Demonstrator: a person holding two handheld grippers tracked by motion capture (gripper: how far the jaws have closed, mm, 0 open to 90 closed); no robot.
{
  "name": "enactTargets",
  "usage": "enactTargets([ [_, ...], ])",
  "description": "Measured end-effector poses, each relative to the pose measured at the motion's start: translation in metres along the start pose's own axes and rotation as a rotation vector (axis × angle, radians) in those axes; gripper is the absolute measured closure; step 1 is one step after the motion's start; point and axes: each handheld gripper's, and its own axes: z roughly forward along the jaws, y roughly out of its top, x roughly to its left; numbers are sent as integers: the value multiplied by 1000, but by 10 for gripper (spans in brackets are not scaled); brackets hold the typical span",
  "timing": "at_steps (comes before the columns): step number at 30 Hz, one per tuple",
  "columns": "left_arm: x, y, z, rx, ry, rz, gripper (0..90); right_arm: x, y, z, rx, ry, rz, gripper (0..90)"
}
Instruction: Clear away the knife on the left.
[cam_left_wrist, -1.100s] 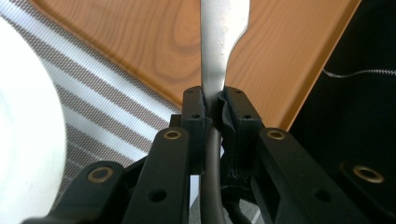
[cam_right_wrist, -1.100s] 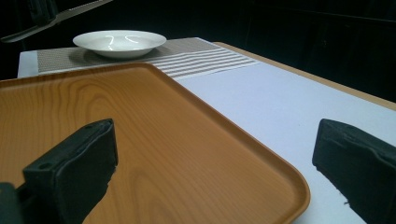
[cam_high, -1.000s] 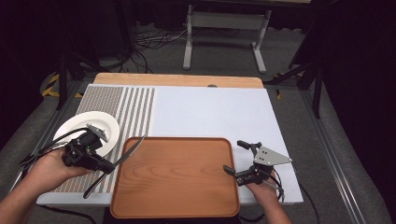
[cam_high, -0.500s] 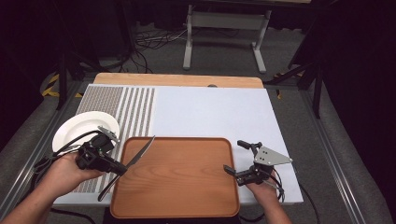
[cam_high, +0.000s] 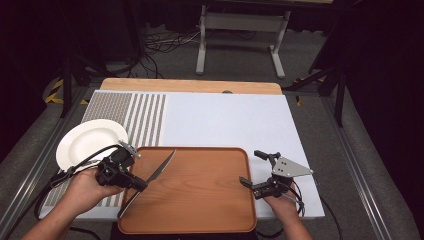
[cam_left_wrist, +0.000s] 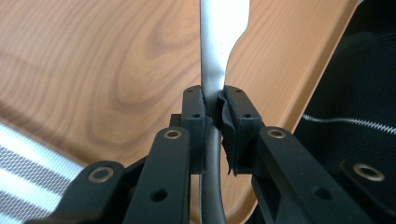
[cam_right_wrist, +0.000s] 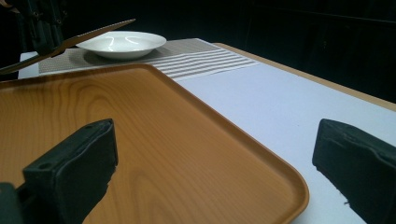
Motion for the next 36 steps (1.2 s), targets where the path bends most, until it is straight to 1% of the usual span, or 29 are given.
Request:
enactTargets([
  [3,-1,1,5,5,-13,-4,805,0,0,0,-1,0,-5,7],
  [5,-1,2,9,6,-7,-4,805,0,0,0,-1,0,-5,7],
  [8,0,3,13,3,-20,-16,805,0,0,0,-1,0,-5,7],
  [11,0,4,17,7,-18,-13,805,0,0,0,-1,1,-7,7],
  [12,0,4,19,12,-24,-14,805,0,0,0,-1,1,-7,7],
  [14,0,5,23,18,-25,-24,805,0,0,0,0,0,-6,7],
  [17,1,5,25,10,-27,-35,805,0,0,0,1,1,-8,7],
  [23,2,5,33,20,-18,-51,805,1,0,0,1,1,-6,7],
  [31,3,4,37,26,-1,-59,805,1,0,-1,-1,1,-8,7],
  [33,3,4,38,31,4,-64,805,1,0,-1,0,1,-6,7],
  [34,3,4,39,35,14,-69,805,1,0,-1,1,-1,-7,7],
  [36,4,3,40,39,15,-73,804,1,0,-1,-1,1,-7,7],
])
